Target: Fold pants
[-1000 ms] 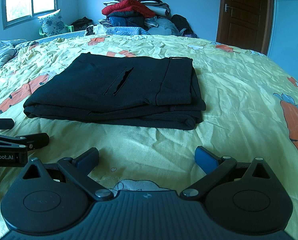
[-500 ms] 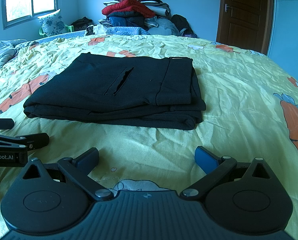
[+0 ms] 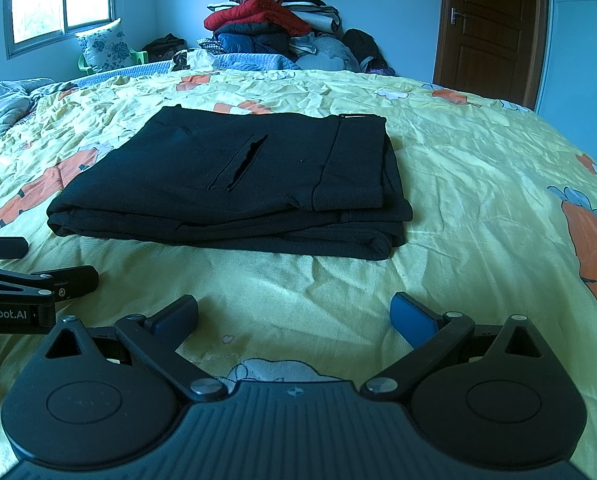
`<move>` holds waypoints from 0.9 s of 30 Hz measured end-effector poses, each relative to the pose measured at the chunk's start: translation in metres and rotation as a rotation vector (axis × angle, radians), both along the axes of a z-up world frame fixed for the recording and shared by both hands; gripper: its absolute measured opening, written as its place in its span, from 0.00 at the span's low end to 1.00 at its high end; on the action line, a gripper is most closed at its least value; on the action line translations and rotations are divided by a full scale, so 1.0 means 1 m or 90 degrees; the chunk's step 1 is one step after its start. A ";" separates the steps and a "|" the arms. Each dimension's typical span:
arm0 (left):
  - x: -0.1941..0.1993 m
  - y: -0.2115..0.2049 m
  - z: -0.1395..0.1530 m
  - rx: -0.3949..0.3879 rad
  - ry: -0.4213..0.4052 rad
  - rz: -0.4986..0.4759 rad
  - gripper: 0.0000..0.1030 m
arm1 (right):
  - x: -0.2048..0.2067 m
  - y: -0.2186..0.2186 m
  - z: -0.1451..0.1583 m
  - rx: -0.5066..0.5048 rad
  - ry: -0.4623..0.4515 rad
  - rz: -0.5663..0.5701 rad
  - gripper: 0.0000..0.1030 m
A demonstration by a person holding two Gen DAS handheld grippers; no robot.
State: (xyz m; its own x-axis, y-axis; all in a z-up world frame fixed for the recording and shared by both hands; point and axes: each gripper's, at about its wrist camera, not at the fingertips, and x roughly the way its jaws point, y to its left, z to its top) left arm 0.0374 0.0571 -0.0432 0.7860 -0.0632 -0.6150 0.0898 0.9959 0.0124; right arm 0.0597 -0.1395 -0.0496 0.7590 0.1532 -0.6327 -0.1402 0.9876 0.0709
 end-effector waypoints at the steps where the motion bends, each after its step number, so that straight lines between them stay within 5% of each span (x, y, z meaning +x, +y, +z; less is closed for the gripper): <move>1: 0.000 0.000 0.000 0.000 0.000 0.001 1.00 | 0.000 0.000 0.000 0.000 0.000 0.000 1.00; 11: -0.008 0.001 0.002 0.007 -0.005 0.071 1.00 | -0.001 0.002 0.001 0.000 -0.001 -0.012 1.00; 27: -0.007 0.001 0.002 0.000 0.000 0.073 1.00 | 0.002 -0.008 -0.001 -0.003 0.001 -0.037 1.00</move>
